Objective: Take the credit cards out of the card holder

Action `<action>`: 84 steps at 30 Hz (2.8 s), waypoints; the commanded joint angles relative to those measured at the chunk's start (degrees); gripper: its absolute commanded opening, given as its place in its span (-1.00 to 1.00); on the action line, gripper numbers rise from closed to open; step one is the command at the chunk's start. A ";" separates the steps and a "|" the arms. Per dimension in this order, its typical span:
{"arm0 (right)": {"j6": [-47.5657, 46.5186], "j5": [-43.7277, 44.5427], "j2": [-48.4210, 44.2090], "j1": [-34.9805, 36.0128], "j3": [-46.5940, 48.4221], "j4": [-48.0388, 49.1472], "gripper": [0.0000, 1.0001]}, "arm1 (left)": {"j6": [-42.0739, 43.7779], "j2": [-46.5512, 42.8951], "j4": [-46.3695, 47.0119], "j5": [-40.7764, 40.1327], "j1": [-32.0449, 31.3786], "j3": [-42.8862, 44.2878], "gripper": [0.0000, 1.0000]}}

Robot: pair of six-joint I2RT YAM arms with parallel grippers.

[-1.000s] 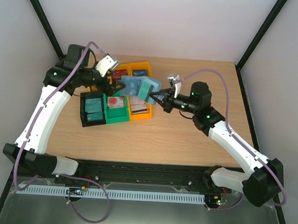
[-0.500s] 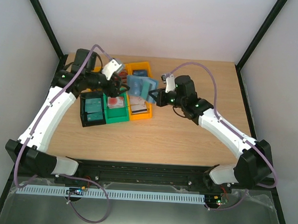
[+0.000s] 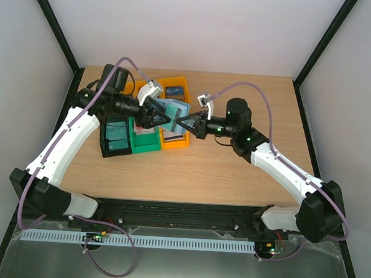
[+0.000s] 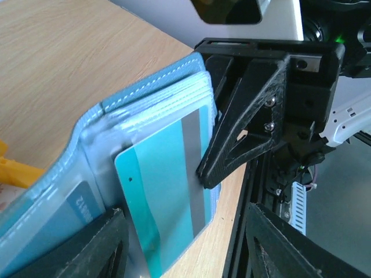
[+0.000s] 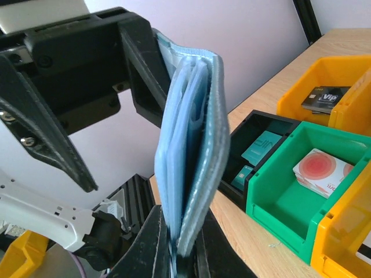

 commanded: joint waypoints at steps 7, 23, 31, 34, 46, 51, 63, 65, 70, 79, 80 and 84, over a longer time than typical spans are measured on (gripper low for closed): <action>4.00 -6.64 -3.34 0.35 -0.59 14.43 -0.97 | 1.56 -0.38 -0.94 4.19 0.32 -3.07 0.00; 7.02 -7.31 -1.87 0.33 -1.21 18.73 -0.97 | 10.06 -0.57 -7.74 16.76 0.91 -1.13 -0.96; 6.05 -7.09 -1.38 0.22 -2.15 17.16 -0.54 | 5.06 -2.17 -2.50 18.14 6.72 -1.89 -0.96; 6.33 -7.16 -1.71 0.26 -2.80 17.77 -0.53 | 5.19 -2.56 -2.46 17.21 7.15 -2.00 -0.96; 4.04 -3.44 -4.78 -3.59 -3.58 11.44 -0.97 | 9.28 -4.22 -4.89 10.49 12.03 -2.62 -0.96; 1.14 -0.73 -5.94 -7.64 -3.37 2.80 -0.97 | 13.29 -4.94 -7.03 -2.89 14.82 -2.70 -0.96; -1.74 -2.35 -6.23 -10.81 -3.19 -1.08 -0.97 | 38.13 -6.87 16.03 -71.04 15.09 -29.33 -0.96; -1.52 -2.75 -5.95 -10.82 -2.95 -1.18 -0.97 | 41.32 -6.03 19.69 -69.98 15.01 -31.74 -0.96; -1.76 -3.20 -6.33 -10.86 -2.96 -1.75 -0.97 | 49.69 -3.05 29.89 -70.67 14.68 -37.28 -0.96; -1.10 -4.01 -5.97 -10.86 -2.90 -1.00 -0.97 | 55.59 -0.67 38.98 -71.61 12.19 -42.22 -0.96; -1.02 -4.24 -5.81 -10.90 -2.83 -0.99 -0.97 | 56.61 -0.38 41.21 -72.06 12.19 -43.54 -0.96; -1.15 -4.17 -6.16 -10.90 -3.17 -0.97 -0.97 | 58.93 0.91 44.85 -71.44 12.10 -46.59 -0.96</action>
